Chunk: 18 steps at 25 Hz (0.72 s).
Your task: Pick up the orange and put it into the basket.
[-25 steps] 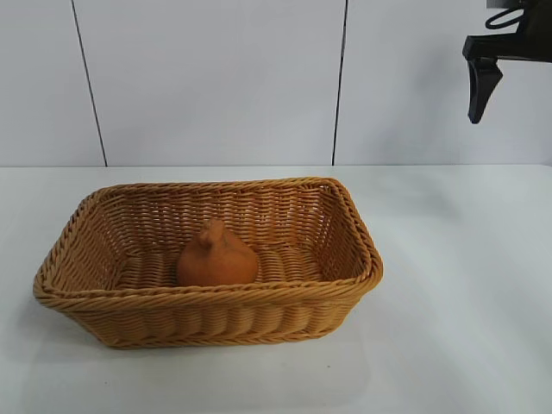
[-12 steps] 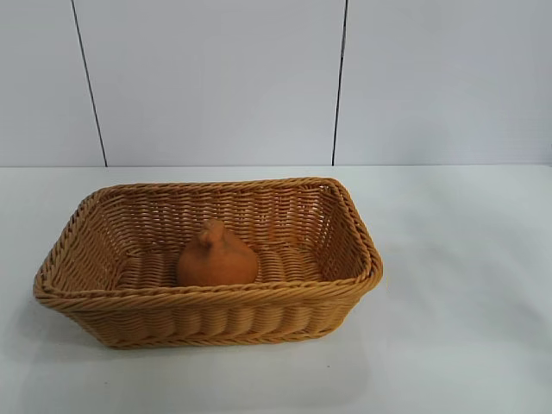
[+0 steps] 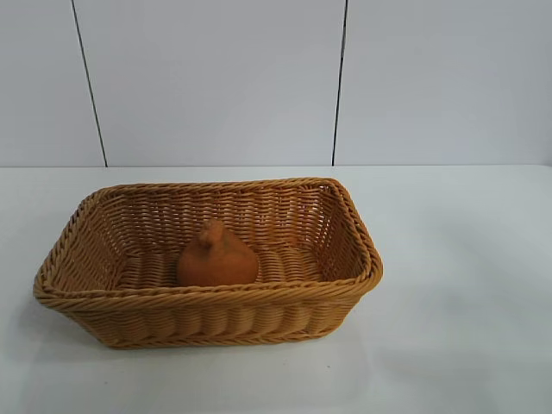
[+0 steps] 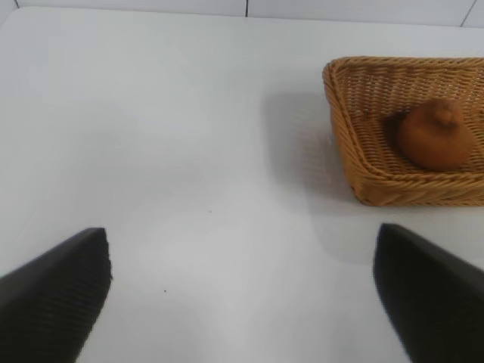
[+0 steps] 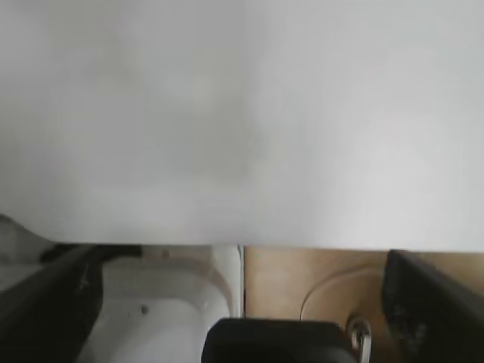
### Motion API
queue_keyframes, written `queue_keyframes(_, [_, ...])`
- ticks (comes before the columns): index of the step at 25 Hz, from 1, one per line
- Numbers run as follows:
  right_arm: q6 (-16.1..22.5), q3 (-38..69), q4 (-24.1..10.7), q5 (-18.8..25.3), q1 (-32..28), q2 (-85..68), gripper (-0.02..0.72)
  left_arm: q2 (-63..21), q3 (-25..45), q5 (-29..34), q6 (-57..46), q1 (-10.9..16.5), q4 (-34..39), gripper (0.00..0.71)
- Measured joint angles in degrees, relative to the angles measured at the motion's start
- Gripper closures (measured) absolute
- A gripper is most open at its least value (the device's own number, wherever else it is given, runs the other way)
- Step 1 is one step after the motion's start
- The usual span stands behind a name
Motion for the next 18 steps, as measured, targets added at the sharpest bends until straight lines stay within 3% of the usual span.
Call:
queue_keyframes(6, [-0.67, 1.54, 0.07, -2.59, 0.00, -18.81, 0.010, 0.00, 0.00, 0.00, 0.00, 0.00, 0.00, 0.038])
queue_keyframes(18, [-0.83, 1.79, 0.07, -2.63, 0.00, -42.72, 0.010, 0.00, 0.00, 0.00, 0.00, 0.00, 0.00, 0.038])
